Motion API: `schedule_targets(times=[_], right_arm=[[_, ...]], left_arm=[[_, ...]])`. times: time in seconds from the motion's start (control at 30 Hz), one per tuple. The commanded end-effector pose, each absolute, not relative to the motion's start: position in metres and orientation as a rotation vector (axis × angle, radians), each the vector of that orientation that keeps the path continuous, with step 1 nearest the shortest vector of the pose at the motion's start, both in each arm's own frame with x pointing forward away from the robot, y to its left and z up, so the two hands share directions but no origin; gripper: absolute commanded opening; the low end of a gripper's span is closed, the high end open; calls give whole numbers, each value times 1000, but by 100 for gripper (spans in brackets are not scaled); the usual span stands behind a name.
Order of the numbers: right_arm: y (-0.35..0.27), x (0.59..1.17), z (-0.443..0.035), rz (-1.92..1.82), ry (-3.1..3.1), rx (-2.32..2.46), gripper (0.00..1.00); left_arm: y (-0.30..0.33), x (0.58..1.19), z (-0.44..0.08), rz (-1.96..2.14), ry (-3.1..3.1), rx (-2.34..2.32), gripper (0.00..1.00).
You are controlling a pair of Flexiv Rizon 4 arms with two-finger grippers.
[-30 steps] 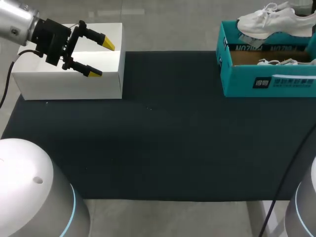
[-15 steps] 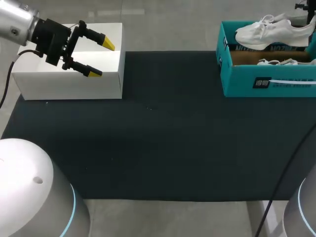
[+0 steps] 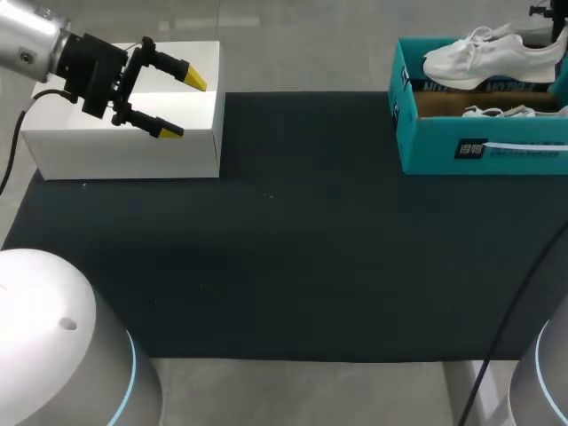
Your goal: Take the shoe out of the shoebox, open the shoe tongue, remove and reinsert the insole, then place the shoe into the shoebox
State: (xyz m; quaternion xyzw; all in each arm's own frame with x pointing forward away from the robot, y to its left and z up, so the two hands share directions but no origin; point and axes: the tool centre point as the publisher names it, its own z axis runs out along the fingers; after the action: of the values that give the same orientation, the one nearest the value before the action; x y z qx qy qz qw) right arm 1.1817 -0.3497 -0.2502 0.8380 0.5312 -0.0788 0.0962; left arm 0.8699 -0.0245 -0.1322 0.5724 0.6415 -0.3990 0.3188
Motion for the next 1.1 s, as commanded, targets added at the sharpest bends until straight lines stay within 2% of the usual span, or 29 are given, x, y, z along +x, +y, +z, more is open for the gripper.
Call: schedule_targets(times=[0.03, 0.43, 1.1], right_arm=[[-352, 1190, -249, -379, 1613, 2599, 0], [-352, 1190, -249, -379, 1613, 2599, 0], [-351, 1202, -313, -351, 1532, 2535, 0]], left_arm=[[-24, 871, -132, -1049, 1688, 1509, 100], [-24, 871, -132, -1049, 1688, 1509, 100], [-24, 871, -132, -1049, 1688, 1509, 100]])
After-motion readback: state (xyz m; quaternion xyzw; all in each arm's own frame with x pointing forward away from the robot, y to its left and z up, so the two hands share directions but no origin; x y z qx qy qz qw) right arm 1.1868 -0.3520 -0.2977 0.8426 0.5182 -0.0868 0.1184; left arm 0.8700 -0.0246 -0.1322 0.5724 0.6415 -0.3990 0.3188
